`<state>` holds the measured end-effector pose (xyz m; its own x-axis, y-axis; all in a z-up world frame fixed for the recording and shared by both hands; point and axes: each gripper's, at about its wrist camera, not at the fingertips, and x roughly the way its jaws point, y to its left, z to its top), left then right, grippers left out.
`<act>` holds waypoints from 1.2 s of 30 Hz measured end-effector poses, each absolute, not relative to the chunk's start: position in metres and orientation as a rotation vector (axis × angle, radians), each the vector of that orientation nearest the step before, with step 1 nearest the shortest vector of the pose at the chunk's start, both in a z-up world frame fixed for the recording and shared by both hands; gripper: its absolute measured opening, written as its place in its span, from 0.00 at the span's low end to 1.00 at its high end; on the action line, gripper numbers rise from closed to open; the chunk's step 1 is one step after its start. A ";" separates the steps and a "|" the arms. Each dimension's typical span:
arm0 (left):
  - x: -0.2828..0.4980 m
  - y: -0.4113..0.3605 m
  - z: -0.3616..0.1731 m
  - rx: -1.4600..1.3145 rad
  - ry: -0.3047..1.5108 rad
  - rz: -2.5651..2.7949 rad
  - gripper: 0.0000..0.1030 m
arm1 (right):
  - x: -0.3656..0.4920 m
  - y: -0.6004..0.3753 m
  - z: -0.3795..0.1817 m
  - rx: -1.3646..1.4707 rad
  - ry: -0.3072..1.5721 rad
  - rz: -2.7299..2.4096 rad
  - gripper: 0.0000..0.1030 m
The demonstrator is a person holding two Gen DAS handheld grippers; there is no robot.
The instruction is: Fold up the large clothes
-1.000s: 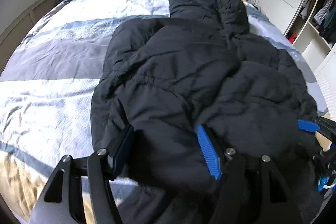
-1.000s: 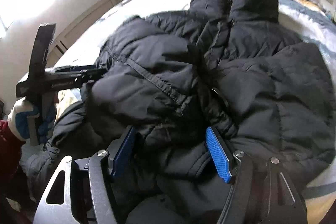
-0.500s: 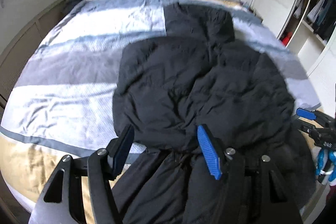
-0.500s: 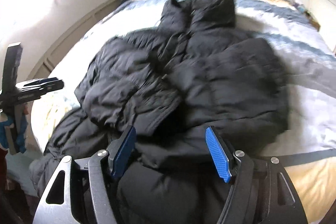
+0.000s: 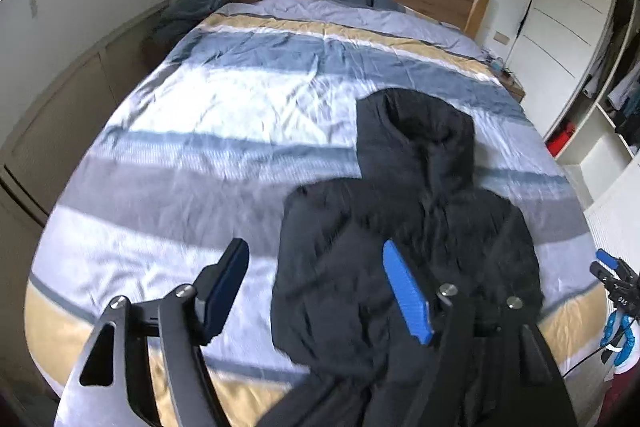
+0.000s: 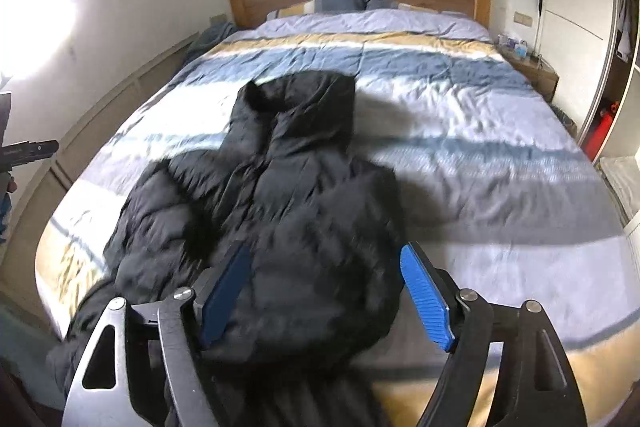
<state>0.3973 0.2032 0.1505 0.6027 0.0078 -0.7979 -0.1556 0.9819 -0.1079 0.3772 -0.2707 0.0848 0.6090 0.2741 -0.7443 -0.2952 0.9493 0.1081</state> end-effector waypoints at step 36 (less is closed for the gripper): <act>0.819 0.162 -0.115 -0.696 0.975 -0.116 0.51 | 0.812 -0.158 -0.098 0.284 0.958 0.452 0.32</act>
<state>0.8194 0.1620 -0.1153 0.5737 -0.3902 -0.7201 -0.2101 0.7797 -0.5898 0.8115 -0.1581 -0.0982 0.4929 0.4899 -0.7190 -0.2442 0.8711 0.4261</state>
